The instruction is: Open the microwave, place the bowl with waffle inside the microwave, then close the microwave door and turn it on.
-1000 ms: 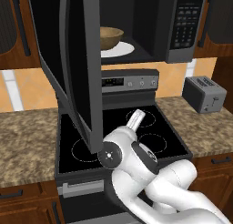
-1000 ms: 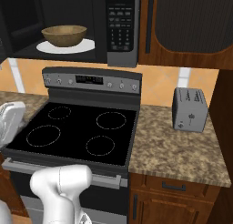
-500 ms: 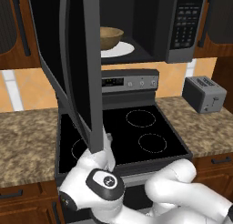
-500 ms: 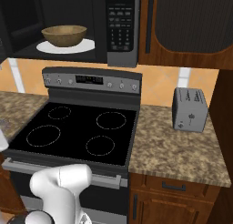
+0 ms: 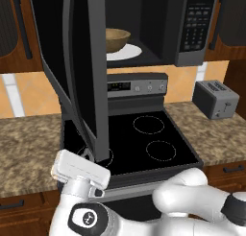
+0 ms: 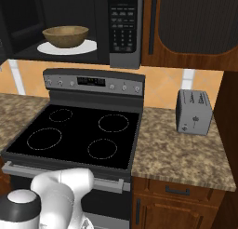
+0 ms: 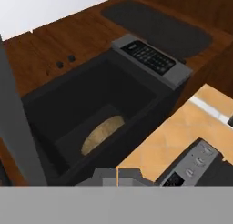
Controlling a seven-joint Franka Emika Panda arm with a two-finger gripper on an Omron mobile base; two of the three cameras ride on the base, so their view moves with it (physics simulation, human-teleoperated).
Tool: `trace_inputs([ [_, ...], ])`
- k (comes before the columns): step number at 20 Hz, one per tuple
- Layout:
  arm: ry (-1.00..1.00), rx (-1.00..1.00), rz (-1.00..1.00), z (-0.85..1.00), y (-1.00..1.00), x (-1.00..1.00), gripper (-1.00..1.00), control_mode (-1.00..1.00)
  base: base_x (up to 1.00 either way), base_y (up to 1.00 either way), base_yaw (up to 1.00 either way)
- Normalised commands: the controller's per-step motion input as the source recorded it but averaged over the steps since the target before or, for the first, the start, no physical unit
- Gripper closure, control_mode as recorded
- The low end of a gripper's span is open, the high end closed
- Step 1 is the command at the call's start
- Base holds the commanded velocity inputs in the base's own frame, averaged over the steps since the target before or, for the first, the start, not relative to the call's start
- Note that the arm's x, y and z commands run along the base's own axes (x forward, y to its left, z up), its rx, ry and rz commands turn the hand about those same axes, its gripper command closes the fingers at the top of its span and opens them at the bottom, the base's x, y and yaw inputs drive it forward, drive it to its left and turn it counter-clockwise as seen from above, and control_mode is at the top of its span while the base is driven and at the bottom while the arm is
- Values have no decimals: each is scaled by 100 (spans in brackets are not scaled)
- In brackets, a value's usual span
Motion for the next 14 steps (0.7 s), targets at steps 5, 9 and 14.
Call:
trace_inputs([
  [5, -9, -49, 0, 21, 94, -29, 100, -100, 0, 0, 0],
  [9, -10, -40, -1, 24, 87, -9, 100, -100, 0, 0, 0],
  [14, 1, -27, -1, 45, 65, 1, 100, -100, 0, 0, 0],
])
